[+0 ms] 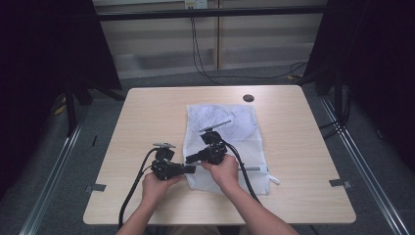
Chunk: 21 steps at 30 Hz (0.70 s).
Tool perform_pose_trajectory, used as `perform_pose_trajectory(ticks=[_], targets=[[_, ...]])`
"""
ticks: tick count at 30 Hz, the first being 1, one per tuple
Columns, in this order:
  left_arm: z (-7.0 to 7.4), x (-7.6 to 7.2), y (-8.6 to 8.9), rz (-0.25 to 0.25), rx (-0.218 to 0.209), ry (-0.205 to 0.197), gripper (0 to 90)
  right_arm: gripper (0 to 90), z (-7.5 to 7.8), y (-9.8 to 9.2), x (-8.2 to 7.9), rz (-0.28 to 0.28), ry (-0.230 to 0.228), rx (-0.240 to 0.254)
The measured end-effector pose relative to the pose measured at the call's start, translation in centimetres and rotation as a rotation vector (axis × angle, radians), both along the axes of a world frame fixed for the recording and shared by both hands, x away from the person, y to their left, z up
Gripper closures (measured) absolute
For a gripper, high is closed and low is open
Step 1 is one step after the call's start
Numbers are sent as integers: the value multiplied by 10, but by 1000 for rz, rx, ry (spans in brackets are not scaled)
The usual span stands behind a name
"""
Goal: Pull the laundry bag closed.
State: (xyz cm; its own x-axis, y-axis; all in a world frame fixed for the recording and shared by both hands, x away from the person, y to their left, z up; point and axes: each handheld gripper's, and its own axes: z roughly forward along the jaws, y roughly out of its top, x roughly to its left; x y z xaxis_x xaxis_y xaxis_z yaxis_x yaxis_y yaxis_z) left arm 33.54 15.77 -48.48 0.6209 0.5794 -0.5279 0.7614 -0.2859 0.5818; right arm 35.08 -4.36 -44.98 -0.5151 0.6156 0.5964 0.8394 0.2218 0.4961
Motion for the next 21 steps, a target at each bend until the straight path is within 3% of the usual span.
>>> perform_pose_trajectory(ticks=[2, 7, 21], targets=[[0, 0, 1, 2, -3, 4, 868, 867, 0, -1, 0, 3, -3, 1], [0, 0, 1, 7, -3, 20, 875, 868, 0, -1, -1, 4, 3, -3], [2, 1, 2, 15, 5, 16, 879, 870, -4, -11, -1, 0, 19, 13]])
